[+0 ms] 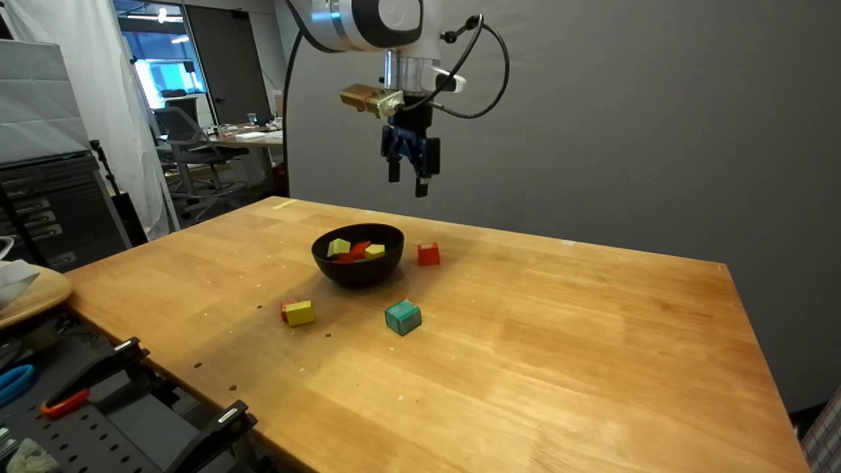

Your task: Pick up all the cube boxes on the table and put them inside the bowl

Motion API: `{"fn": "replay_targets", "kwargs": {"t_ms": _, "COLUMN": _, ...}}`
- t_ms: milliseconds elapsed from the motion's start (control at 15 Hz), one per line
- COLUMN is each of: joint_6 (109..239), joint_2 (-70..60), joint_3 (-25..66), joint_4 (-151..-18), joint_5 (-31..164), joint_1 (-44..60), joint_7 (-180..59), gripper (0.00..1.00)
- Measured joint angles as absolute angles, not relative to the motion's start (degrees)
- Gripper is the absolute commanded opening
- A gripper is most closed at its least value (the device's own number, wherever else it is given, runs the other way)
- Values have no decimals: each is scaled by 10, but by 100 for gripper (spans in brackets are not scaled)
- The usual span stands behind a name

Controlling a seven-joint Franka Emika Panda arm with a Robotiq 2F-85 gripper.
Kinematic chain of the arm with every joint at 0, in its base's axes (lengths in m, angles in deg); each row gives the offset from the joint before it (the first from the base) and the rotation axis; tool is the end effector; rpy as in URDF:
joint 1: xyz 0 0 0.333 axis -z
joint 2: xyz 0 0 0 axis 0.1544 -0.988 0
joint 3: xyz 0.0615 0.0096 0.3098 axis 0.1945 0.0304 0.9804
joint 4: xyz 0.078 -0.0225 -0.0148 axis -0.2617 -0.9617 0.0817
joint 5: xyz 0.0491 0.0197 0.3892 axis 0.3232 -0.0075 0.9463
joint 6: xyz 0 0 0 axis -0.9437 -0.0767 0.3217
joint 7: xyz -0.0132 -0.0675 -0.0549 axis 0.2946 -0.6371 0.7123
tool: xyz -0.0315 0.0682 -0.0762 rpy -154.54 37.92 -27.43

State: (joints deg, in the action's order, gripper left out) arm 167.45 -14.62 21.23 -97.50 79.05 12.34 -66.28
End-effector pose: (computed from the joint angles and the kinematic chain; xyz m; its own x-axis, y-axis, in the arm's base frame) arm 0.6337 -0.0678 0.2775 0.9220 -0.3798 -0.0757 -0.3854 -0.9188 -0.0853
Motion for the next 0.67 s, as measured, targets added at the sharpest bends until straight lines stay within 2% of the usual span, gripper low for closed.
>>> {"fn": "replay_targets", "kwargs": {"t_ms": 333, "joint_6": 1685, "joint_2": -171, "joint_3": 213, "joint_4": -963, "joint_5": 791, "joint_1": 122, "joint_7": -684, "gripper": 100}}
{"fn": "replay_targets", "kwargs": {"t_ms": 667, "joint_6": 1685, "joint_2": -254, "joint_3": 213, "joint_4": -897, "joint_5": 796, "joint_1": 122, "joint_7": -740, "gripper": 100}}
